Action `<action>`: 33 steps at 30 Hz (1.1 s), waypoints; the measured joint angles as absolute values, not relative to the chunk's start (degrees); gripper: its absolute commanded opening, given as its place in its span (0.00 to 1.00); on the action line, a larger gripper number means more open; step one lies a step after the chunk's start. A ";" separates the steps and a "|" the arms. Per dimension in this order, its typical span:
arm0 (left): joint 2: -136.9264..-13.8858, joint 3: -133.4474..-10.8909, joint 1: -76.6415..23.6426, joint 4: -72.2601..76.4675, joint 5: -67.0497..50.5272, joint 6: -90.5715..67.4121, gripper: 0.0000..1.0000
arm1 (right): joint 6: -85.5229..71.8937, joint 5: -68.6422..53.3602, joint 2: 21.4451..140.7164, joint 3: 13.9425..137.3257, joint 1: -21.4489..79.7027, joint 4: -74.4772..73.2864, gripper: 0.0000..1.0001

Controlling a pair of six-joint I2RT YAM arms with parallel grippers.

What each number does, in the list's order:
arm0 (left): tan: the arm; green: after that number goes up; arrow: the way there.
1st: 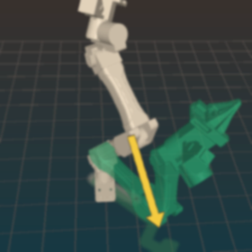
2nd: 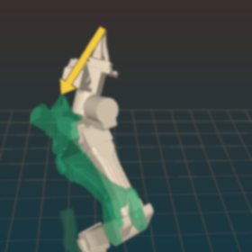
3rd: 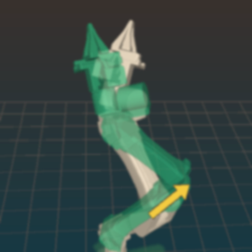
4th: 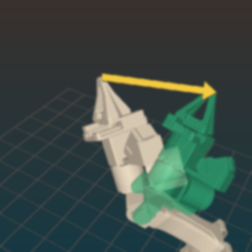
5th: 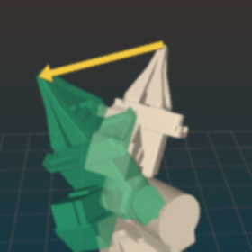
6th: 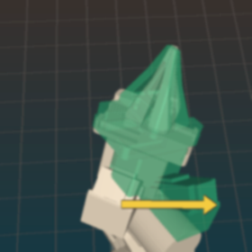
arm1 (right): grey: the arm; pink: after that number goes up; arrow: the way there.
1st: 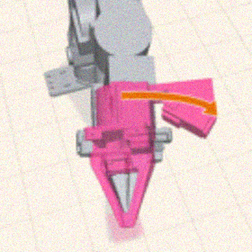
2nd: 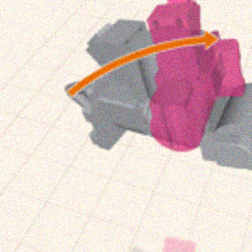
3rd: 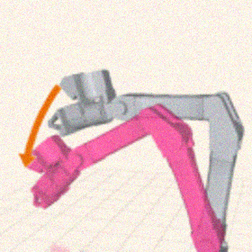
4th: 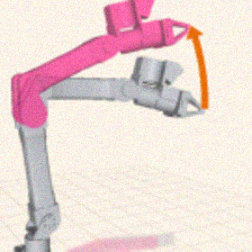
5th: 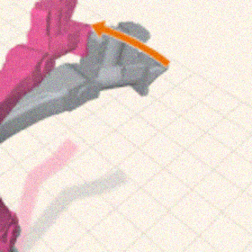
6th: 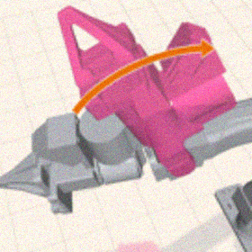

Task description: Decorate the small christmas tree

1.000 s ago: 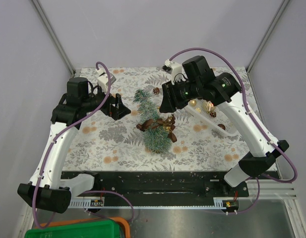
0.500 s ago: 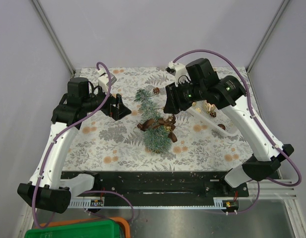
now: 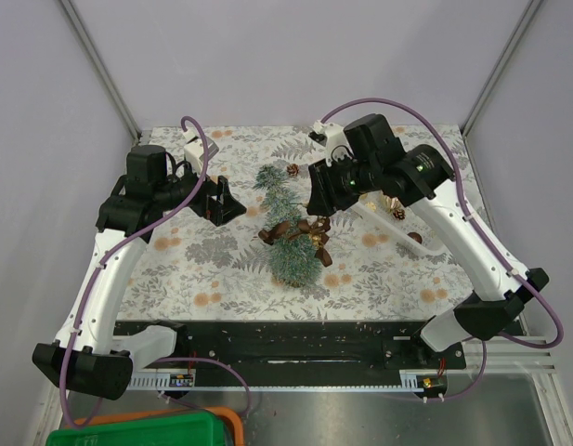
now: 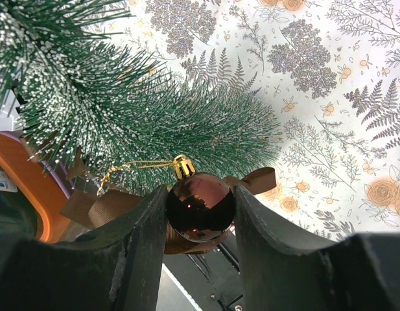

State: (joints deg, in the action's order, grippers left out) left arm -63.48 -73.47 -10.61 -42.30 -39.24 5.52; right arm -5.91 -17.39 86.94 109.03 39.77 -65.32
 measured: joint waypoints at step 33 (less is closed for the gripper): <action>-63.46 -73.30 -10.70 -42.24 -39.13 5.54 0.99 | -5.98 -9.26 82.54 108.60 39.20 -60.82 0.62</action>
